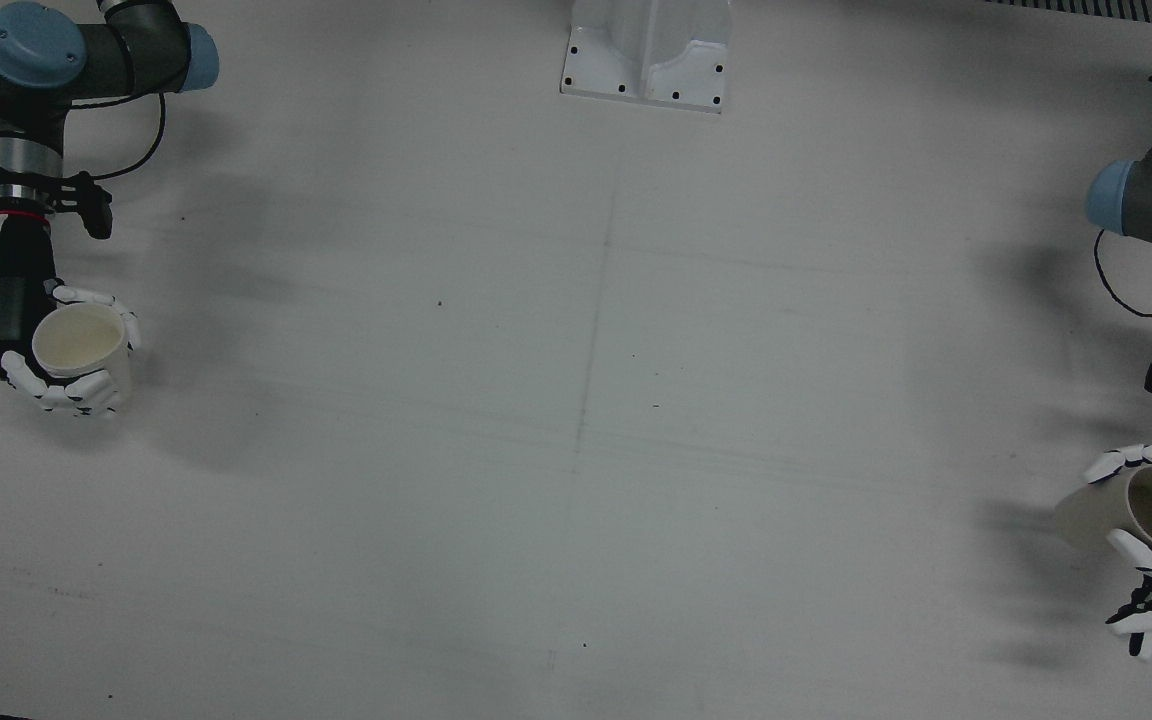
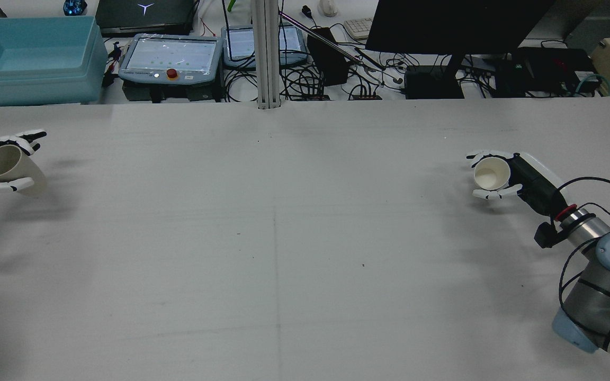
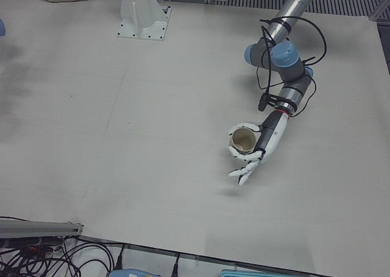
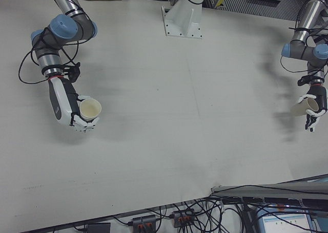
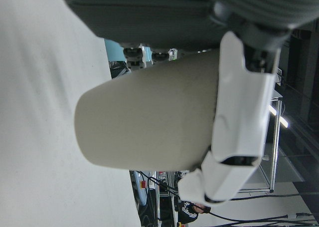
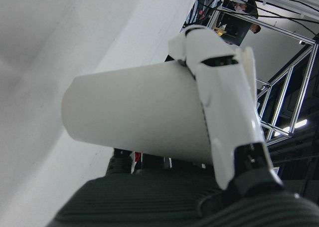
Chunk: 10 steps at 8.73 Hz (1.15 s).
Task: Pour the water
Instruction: 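Lift both cups and bring them toward the table center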
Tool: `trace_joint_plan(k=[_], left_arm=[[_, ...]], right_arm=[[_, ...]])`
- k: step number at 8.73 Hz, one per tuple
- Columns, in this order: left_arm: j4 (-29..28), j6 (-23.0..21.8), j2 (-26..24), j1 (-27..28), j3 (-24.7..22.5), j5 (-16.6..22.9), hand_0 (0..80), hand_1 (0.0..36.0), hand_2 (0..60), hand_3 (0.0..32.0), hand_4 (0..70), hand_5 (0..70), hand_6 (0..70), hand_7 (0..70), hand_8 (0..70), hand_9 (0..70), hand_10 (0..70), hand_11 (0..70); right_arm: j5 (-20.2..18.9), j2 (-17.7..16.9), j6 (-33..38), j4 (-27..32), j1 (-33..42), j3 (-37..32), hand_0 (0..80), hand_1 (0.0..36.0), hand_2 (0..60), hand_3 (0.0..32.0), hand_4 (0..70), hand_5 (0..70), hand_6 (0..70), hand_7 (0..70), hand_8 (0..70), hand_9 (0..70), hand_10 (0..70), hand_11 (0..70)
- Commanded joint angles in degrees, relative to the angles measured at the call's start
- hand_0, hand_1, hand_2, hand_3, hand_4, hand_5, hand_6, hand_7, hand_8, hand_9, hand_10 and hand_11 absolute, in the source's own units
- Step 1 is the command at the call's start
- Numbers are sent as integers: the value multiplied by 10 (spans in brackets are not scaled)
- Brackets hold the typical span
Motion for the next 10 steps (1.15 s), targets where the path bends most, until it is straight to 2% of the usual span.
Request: trace_joint_plan(k=[1, 2, 3, 5, 6, 7, 9, 10], left_arm=[[109, 2, -8, 2, -100, 8, 800, 360, 600, 0, 700, 700, 215, 192, 86, 68, 55, 106], [149, 6, -28, 4, -126, 8, 800, 360, 600, 0, 700, 700, 221, 193, 87, 66, 53, 105], [177, 9, -66, 12, -127, 12, 800, 360, 600, 0, 700, 700, 229, 194, 89, 66, 51, 103], [236, 19, -129, 80, -127, 28, 800, 360, 600, 0, 700, 700, 234, 193, 88, 60, 53, 110], [254, 34, -145, 117, -124, 28, 800, 360, 600, 0, 700, 700, 229, 190, 86, 56, 51, 108], [275, 58, -177, 141, -121, 28, 800, 360, 600, 0, 700, 700, 230, 189, 88, 57, 51, 108], [296, 77, -216, 173, -110, 28, 800, 360, 600, 0, 700, 700, 242, 192, 92, 62, 55, 113], [303, 76, -230, 175, -105, 28, 800, 360, 600, 0, 700, 700, 248, 194, 94, 63, 55, 112]], right_arm=[[1, 11, 105, -92, 26, 107, 800, 360, 600, 0, 267, 662, 501, 663, 469, 621, 441, 651], [-1, 58, 117, -203, 58, 167, 800, 360, 600, 0, 365, 700, 564, 700, 488, 639, 439, 646], [-3, 101, 117, -281, 77, 204, 800, 360, 600, 0, 436, 700, 605, 700, 500, 649, 441, 649], [-7, 153, 115, -317, 84, 233, 800, 360, 600, 0, 535, 700, 635, 700, 493, 632, 437, 642], [-8, 174, 113, -343, 86, 247, 800, 360, 600, 0, 602, 700, 661, 700, 499, 638, 434, 639], [-8, 204, 94, -372, 89, 257, 800, 360, 600, 0, 700, 700, 690, 700, 500, 640, 416, 616], [-8, 270, -1, -387, 94, 279, 800, 360, 600, 0, 700, 700, 694, 700, 496, 635, 407, 601], [-14, 336, -85, -423, 95, 291, 800, 360, 600, 0, 700, 700, 700, 700, 494, 632, 398, 587]])
